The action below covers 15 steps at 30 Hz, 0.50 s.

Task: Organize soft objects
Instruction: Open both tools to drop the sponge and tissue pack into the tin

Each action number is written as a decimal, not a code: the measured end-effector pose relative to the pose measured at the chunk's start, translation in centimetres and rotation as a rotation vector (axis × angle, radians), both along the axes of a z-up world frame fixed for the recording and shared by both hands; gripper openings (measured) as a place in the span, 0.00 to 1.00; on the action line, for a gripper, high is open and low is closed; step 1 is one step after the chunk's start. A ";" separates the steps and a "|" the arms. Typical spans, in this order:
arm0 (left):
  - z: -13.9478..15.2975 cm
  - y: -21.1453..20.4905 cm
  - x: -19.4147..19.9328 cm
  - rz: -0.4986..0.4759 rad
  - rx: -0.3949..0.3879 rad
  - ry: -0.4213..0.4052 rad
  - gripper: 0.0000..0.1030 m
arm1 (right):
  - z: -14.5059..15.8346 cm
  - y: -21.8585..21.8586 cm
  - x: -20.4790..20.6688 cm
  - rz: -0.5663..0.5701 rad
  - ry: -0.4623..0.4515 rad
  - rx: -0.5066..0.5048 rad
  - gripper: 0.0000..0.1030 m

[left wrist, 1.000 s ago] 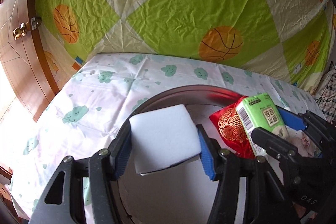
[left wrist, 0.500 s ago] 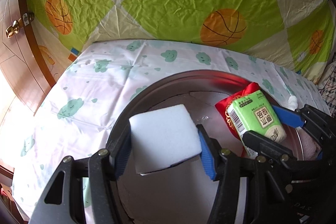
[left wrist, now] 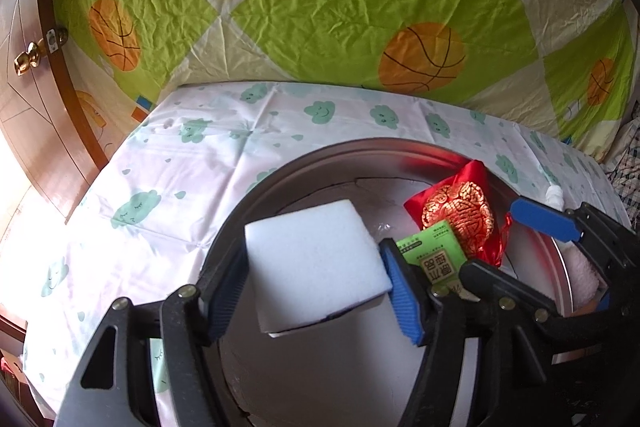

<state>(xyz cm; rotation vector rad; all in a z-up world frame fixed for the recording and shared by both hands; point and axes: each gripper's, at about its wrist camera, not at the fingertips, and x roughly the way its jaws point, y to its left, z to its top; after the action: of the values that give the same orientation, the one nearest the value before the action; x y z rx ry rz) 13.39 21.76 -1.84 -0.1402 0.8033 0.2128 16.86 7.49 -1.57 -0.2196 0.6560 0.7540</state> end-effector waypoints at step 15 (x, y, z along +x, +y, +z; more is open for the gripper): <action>1.0 -2.6 -3.1 0.047 0.048 -0.133 0.89 | 1.0 -5.0 -2.5 -0.041 -0.022 0.137 0.77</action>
<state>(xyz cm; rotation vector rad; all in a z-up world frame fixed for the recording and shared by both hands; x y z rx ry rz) 10.29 19.18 -0.81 -0.1271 0.6623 0.2641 14.34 2.54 -0.55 -0.0892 0.5838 0.7531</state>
